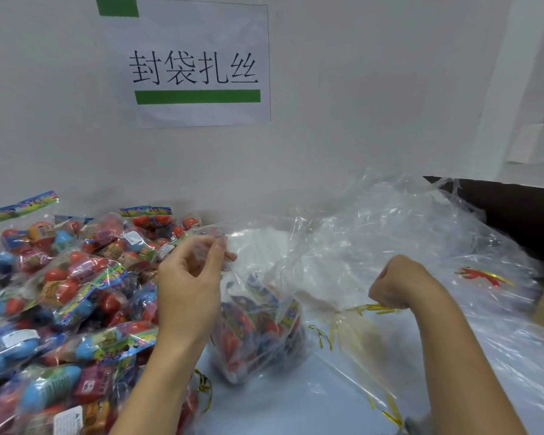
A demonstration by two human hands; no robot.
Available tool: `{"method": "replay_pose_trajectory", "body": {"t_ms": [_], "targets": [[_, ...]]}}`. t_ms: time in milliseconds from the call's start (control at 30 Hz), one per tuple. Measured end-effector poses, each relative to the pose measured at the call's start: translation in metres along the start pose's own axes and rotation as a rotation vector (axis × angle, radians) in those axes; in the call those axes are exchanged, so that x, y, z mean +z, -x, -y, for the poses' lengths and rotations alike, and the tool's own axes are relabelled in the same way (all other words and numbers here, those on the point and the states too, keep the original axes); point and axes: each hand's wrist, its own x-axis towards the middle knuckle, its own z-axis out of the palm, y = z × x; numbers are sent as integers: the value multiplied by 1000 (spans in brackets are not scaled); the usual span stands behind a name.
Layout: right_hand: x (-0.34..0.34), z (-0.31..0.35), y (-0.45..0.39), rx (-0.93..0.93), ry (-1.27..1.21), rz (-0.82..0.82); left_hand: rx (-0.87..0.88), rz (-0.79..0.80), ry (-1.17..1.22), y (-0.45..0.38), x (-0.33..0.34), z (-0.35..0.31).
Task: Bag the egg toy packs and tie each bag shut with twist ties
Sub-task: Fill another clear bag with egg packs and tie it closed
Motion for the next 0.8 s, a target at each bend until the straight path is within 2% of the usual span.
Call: {"method": "replay_pose_trajectory", "body": {"t_ms": [100, 300, 433, 667, 800], "targets": [[15, -1, -8, 23, 47, 46, -11, 6, 2, -1, 1, 0], [28, -14, -22, 88, -120, 35, -19, 14, -10, 1, 0, 0], [37, -13, -27, 125, -125, 29, -28, 15, -14, 0, 0, 1], [39, -7, -25, 115, -47, 18, -26, 22, -19, 0, -1, 0], [38, -4, -23, 46, -27, 52, -24, 31, -19, 1, 0, -1]]}}
